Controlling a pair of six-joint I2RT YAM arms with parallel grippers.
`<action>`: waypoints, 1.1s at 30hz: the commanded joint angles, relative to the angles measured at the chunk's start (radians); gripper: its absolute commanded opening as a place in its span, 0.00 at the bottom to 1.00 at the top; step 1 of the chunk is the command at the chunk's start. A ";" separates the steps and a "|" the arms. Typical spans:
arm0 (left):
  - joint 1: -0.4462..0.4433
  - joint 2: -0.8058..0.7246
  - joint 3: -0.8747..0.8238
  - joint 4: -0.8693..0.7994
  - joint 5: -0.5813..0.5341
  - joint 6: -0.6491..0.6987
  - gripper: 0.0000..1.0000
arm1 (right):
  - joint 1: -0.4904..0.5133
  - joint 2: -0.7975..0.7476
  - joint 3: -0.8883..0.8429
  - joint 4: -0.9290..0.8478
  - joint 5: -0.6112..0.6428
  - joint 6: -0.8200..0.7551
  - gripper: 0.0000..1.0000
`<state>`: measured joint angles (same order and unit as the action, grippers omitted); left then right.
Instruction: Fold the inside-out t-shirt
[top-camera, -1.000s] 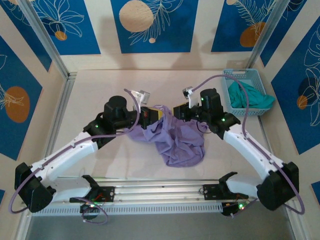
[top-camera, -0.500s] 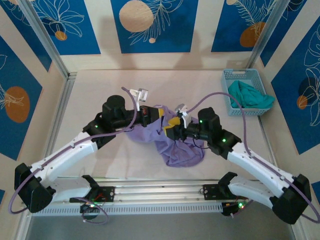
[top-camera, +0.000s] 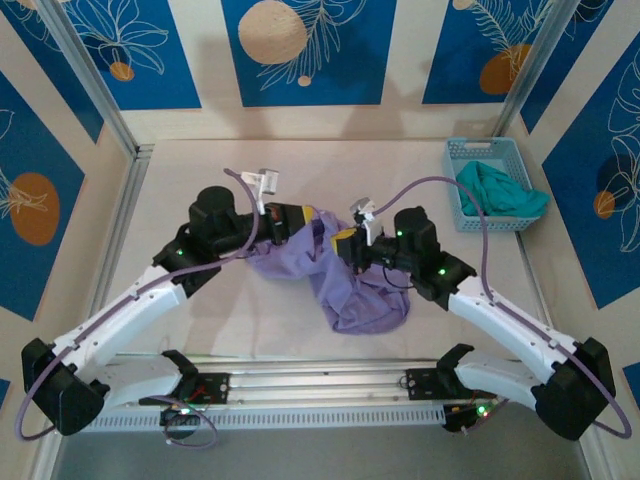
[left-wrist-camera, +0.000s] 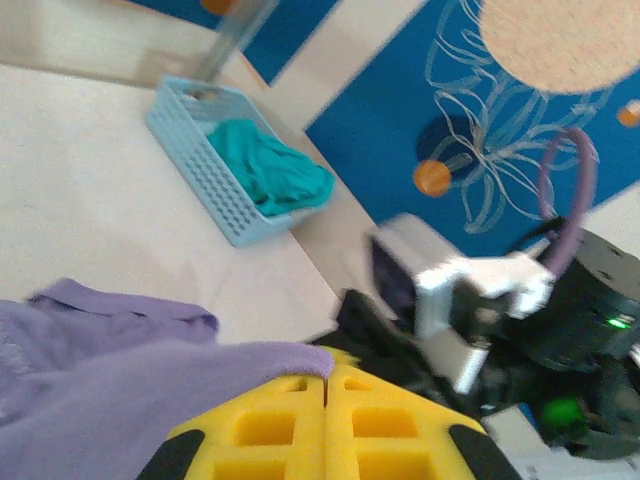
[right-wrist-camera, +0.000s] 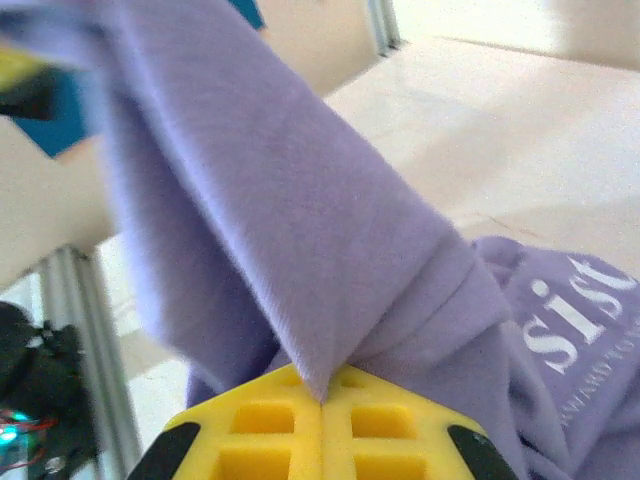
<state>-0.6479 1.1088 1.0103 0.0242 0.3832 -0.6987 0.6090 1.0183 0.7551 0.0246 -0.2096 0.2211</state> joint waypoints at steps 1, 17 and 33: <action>0.058 -0.005 -0.005 -0.036 -0.113 0.035 0.00 | -0.064 -0.032 -0.037 0.102 -0.333 0.059 0.00; -0.034 -0.033 -0.030 -0.275 -0.266 0.317 0.50 | -0.149 0.049 -0.051 0.237 -0.463 0.162 0.00; -0.077 0.187 0.071 -0.366 -0.184 0.358 0.37 | -0.162 -0.001 -0.071 0.185 -0.439 0.112 0.00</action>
<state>-0.7277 1.2804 1.0275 -0.3225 0.1753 -0.3477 0.4557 1.0615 0.6933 0.2241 -0.6464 0.3626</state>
